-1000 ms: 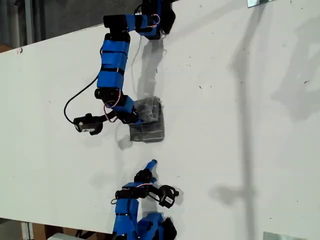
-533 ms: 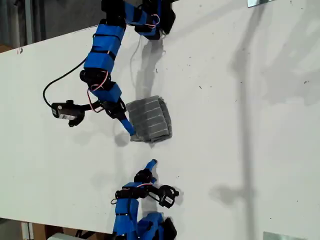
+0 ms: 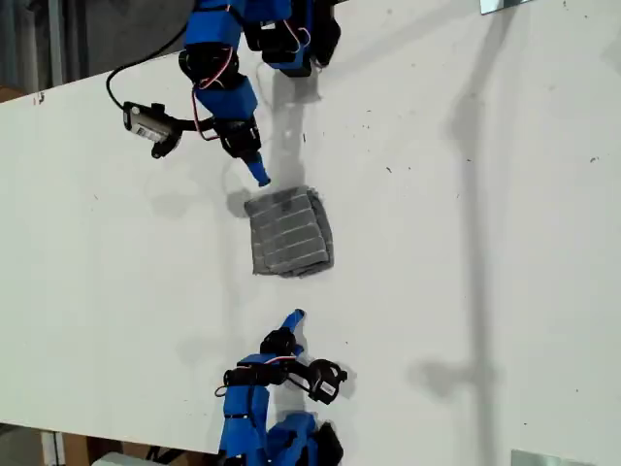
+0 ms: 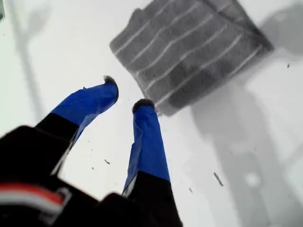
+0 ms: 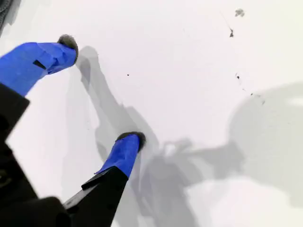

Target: Grasp corners of a square towel and fold twice.

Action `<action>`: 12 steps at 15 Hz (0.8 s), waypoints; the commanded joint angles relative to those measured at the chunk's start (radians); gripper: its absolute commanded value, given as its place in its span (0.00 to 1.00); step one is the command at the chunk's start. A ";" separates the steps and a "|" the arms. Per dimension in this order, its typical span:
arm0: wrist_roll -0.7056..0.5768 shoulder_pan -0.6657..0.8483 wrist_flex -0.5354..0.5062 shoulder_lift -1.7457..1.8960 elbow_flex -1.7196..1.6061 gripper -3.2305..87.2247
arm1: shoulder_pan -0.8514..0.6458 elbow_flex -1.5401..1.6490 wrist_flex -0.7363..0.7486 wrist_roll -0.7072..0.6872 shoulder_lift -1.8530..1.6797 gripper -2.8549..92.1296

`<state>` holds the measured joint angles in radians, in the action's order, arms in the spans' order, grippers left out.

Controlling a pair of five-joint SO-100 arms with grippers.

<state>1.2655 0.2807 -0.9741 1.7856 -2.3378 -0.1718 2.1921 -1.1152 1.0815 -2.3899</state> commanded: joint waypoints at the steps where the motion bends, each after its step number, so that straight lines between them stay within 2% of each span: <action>1: 0.002 0.009 0.005 -0.002 0.021 0.42 | 0.046 0.321 -0.008 0.173 -0.388 0.16; 4: 0.009 0.011 0.012 0.032 -0.005 0.42 | 0.153 0.500 -0.262 0.339 -0.905 0.16; 5: 0.023 0.015 0.018 0.106 -0.048 0.44 | 0.172 0.502 -0.279 0.357 -0.894 0.16; 6: 0.077 0.009 0.067 0.296 -0.173 0.46 | 0.186 0.509 -0.275 0.362 -0.900 0.16; 7: 0.132 -0.015 0.061 0.511 -0.268 0.47 | 0.155 0.515 -0.325 0.410 -0.900 0.16; 8: 0.167 -0.029 -0.041 0.684 -0.301 0.48 | 0.126 0.526 -0.380 0.483 -0.905 0.16; 9: 0.170 -0.035 -0.132 0.838 -0.325 0.49 | 0.126 0.541 -0.410 0.673 -0.905 0.16; 11: 0.172 -0.043 -0.284 1.218 -0.430 0.47 | 0.135 0.571 -0.407 0.693 -0.905 0.14; 12: 0.196 -0.066 -0.410 1.506 -0.494 0.45 | 0.166 0.607 -0.402 0.698 -0.905 0.15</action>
<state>1.4389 0.2408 -1.2456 2.9299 -2.7888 -0.0261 2.7796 -1.5094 1.7549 -3.2950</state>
